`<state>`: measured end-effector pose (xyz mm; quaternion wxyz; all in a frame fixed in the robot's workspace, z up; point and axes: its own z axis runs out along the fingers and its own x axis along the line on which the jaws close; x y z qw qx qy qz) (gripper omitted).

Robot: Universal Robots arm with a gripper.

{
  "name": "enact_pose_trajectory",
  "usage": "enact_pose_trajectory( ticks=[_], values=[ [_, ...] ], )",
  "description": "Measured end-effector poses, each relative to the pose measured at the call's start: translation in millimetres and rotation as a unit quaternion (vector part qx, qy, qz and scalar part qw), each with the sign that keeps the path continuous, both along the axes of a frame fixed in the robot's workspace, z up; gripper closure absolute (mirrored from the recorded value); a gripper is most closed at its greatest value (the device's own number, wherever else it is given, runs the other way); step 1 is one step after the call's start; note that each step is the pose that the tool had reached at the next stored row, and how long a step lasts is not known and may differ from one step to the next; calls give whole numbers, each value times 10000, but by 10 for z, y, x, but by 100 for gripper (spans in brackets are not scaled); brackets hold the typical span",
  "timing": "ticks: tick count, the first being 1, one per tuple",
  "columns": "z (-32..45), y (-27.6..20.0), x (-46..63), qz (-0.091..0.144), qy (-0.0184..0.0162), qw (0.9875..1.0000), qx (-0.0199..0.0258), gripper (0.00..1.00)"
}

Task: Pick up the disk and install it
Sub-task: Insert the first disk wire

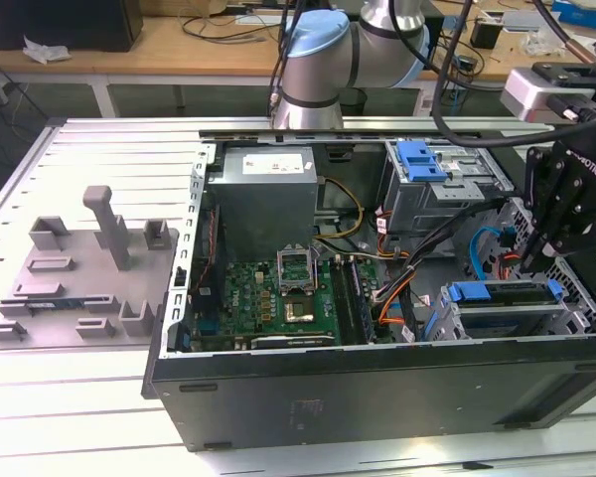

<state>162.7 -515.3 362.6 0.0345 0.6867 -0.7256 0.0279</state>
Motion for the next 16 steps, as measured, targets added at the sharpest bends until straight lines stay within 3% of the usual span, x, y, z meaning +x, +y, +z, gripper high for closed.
enact_pose_trajectory(
  ticks=[16],
  values=[
    [-9,-3,1,-66,0,10000,5,84]
  ],
)
